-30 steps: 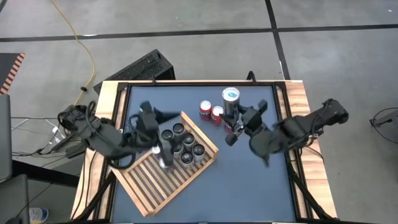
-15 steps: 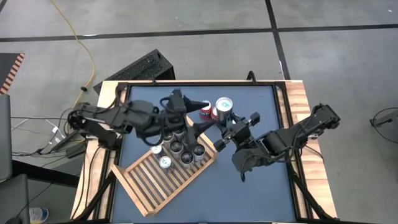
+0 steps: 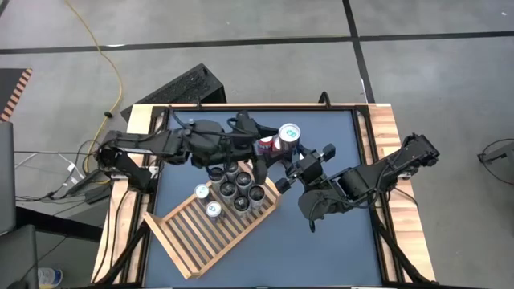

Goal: Place canned beverage on shelf
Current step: Put the blue soda can on the shelf aligned with the other blue soda cans

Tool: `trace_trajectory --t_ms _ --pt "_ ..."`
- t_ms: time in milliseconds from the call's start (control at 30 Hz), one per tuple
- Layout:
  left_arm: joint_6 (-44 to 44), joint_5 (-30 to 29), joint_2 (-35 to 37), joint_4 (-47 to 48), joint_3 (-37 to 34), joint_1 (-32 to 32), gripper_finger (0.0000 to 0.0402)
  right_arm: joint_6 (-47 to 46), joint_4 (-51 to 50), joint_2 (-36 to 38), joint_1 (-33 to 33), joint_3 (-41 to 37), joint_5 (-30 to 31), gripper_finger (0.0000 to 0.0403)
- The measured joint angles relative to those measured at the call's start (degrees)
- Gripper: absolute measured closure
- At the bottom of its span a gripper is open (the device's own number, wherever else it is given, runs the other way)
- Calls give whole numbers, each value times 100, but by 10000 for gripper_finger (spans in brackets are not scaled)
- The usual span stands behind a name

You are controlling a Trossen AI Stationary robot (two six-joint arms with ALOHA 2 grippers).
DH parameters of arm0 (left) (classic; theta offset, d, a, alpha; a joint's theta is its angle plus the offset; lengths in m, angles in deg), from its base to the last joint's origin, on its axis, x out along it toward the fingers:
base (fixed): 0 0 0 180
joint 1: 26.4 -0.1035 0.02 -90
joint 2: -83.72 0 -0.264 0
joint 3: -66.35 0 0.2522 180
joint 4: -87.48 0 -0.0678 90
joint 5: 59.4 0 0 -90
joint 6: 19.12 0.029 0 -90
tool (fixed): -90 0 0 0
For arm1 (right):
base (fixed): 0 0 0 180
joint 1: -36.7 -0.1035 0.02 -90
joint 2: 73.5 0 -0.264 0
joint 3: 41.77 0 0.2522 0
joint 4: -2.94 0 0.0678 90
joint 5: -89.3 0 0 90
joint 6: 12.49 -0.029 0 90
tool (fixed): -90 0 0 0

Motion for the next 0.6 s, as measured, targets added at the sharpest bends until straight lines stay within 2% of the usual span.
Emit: trace_trajectory --t_ms 600 --pt "181 221 -347 -463 -9 -119 115 60 196 3 -59 2 -171 242"
